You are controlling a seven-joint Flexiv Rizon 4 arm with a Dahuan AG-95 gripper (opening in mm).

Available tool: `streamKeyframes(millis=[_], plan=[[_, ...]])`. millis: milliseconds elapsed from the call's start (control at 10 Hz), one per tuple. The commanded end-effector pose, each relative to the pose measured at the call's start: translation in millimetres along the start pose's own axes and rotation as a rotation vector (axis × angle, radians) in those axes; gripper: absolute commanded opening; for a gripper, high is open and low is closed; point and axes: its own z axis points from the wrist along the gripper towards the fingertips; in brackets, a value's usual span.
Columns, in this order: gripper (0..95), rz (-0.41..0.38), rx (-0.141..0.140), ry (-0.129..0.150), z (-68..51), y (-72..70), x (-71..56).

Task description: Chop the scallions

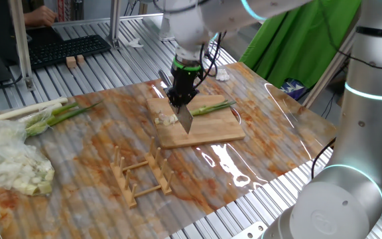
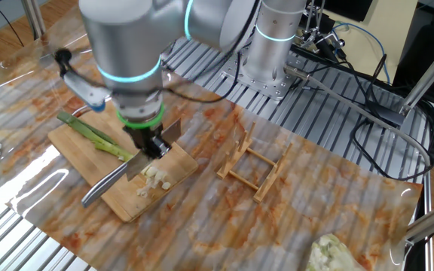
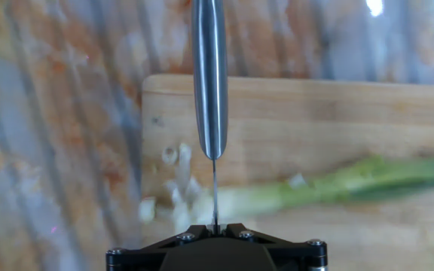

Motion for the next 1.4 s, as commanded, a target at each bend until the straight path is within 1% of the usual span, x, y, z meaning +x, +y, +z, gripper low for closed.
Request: streamKeyframes(millis=[100,200,300,500,600,1000,1200,1400], plan=[[0.0,-0.015,0.014,-0.001,-0.2,-0.9,-2.2],[0.0,-0.022,0.020,-0.003,-1.3,-2.1,-3.5],[0.0,-0.024,0.016,-0.003,-2.7,-3.2,-4.9],[0.0,-0.039,0.017,-0.004,-8.6,-7.8,-11.4],[0.0,-0.040,0.017,-0.004,-9.4,-8.9,-12.5],[0.0,-0.036,0.017,-0.004,-8.3,-11.0,-12.7],[0.0,-0.042,0.010,-0.004,-5.3,-15.7,-13.2],[0.0,-0.036,0.004,-0.002,-5.0,-16.0,-13.2]])
